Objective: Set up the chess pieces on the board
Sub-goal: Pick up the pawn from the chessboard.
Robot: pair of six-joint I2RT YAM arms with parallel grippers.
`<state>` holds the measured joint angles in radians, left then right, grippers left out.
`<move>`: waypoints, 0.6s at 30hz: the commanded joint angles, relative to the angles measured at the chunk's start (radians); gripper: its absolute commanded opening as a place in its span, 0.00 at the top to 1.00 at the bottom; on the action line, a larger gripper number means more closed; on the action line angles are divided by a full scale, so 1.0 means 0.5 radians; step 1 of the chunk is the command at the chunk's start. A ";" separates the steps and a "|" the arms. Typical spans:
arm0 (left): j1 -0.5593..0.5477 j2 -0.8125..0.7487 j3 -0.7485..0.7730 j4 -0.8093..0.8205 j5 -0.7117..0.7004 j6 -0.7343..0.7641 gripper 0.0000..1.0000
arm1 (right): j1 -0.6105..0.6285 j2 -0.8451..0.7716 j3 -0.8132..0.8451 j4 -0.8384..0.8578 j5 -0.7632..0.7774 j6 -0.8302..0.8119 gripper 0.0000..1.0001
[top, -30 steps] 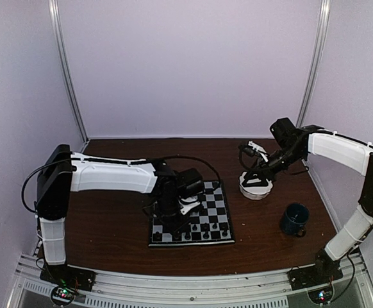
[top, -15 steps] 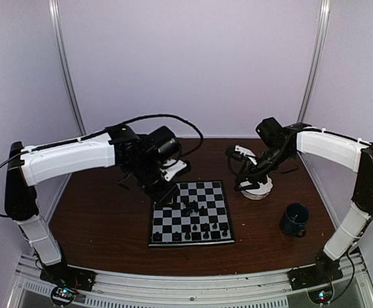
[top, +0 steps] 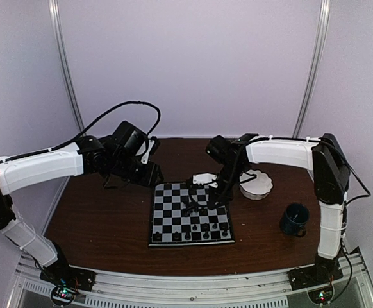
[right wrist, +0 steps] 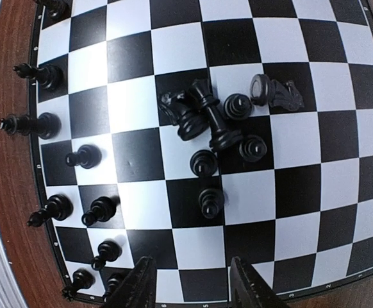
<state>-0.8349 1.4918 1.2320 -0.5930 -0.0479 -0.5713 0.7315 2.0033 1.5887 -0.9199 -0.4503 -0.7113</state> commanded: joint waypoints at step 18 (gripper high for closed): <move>0.001 -0.057 -0.083 0.259 0.065 -0.069 0.58 | 0.116 0.289 0.293 -0.074 0.203 0.012 0.64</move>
<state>-0.8349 1.4883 1.2037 -0.5156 -0.0219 -0.6014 0.7773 2.1326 1.7107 -0.9318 -0.3347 -0.7059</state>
